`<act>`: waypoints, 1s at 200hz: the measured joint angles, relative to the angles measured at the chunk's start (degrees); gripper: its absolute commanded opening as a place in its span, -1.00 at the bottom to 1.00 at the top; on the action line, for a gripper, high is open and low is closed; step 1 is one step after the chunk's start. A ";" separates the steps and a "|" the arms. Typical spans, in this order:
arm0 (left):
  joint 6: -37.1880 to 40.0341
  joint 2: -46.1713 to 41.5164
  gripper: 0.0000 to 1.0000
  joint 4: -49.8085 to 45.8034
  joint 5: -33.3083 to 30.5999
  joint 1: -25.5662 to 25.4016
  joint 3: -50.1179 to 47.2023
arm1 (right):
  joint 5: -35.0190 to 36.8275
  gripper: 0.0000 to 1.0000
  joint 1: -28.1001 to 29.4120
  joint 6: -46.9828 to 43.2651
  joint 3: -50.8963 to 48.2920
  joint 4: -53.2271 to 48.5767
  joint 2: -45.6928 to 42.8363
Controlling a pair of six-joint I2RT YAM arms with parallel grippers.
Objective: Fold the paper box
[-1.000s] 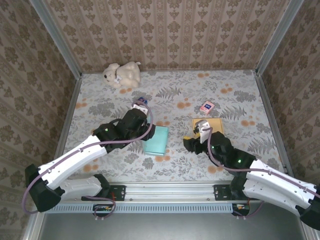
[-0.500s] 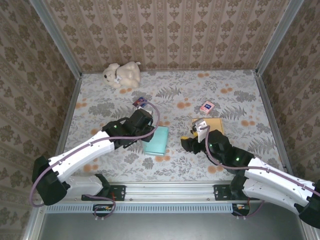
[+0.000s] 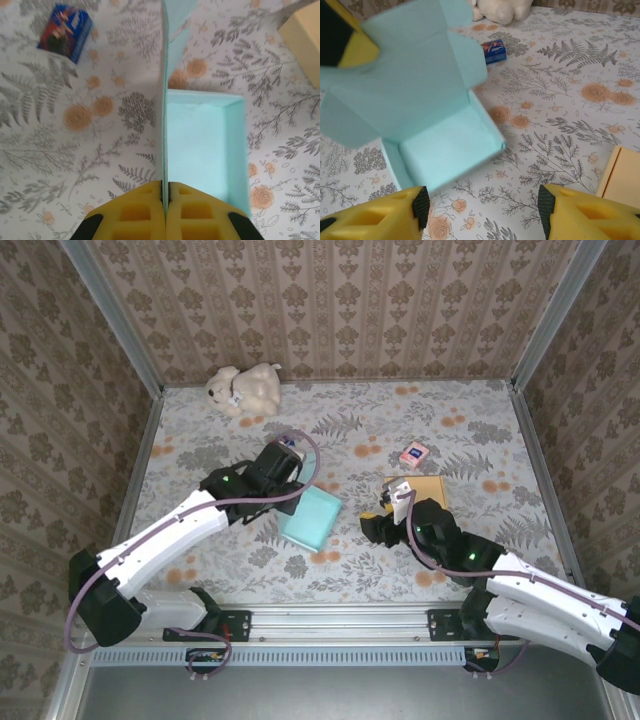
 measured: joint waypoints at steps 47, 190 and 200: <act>13.99 0.02 -1.00 -0.24 1.49 1.57 7.61 | 4.90 0.26 -0.20 -3.34 1.77 3.74 3.30; 64.00 -9.97 -1.00 7.08 32.17 14.62 -2.23 | -22.45 0.36 -25.22 -34.36 14.64 19.76 23.17; 65.81 -9.94 -1.00 6.60 33.68 14.88 -2.23 | -26.34 0.36 -25.97 -37.79 15.43 19.23 25.07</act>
